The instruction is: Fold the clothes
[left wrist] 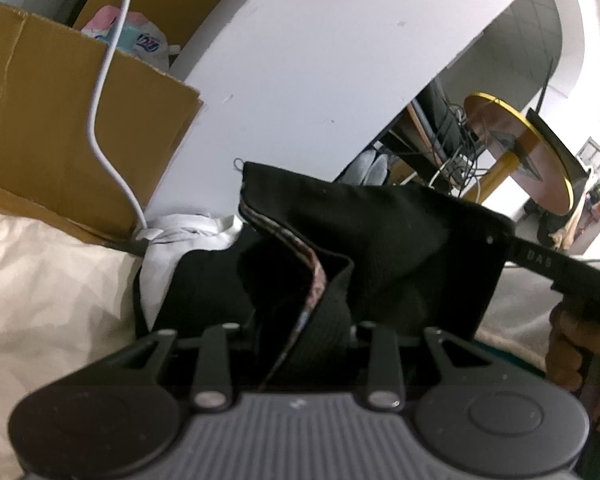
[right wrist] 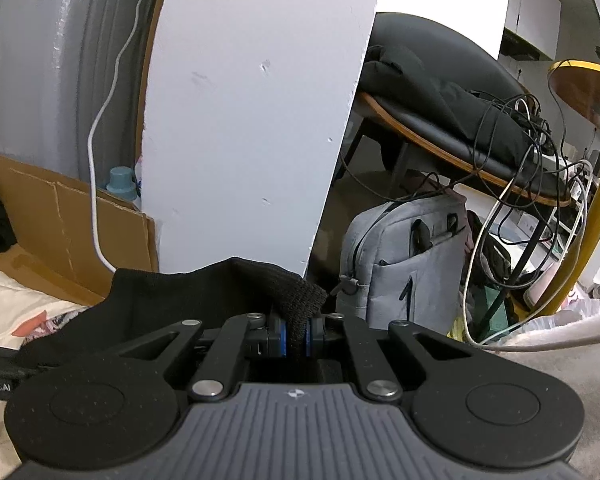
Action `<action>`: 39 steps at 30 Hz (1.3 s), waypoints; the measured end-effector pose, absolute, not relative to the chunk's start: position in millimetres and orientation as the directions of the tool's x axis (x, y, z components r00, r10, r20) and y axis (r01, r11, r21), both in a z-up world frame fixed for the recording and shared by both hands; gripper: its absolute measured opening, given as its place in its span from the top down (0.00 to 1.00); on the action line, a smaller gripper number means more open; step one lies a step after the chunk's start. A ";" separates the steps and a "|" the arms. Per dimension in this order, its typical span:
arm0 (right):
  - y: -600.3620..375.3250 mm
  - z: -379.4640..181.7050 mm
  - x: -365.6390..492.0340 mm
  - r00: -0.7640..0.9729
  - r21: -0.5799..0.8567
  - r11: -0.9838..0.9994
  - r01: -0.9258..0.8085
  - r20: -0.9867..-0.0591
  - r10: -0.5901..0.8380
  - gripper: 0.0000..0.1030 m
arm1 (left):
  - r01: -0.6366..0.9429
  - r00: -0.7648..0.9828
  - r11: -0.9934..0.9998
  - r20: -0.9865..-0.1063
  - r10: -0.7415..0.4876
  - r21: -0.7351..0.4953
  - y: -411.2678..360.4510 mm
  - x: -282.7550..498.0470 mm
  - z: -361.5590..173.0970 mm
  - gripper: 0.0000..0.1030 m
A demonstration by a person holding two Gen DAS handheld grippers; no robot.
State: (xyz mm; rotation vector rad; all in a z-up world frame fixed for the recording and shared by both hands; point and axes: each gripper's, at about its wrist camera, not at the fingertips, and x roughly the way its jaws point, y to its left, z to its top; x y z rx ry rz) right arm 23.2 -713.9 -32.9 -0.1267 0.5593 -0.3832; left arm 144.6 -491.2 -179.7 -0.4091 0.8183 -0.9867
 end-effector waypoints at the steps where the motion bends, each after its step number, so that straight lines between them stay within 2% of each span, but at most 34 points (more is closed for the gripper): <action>1: -716.1 -34.4 23.3 0.779 -0.218 0.922 0.321 -0.492 -0.388 0.92 | 0.562 0.296 0.509 -0.415 -0.860 -0.652 -491.8 145.3 -181.2 0.66; 14: -735.5 -48.9 36.3 0.775 -0.210 0.923 0.322 -0.502 -0.385 0.92 | 0.462 0.305 0.493 -0.390 -0.869 -0.737 -497.2 152.9 -203.7 0.66; 39: -771.8 -106.4 96.6 0.768 -0.149 0.941 0.304 -0.547 -0.334 0.92 | 0.370 0.340 0.520 -0.408 -0.847 -0.770 -502.1 194.0 -242.2 0.64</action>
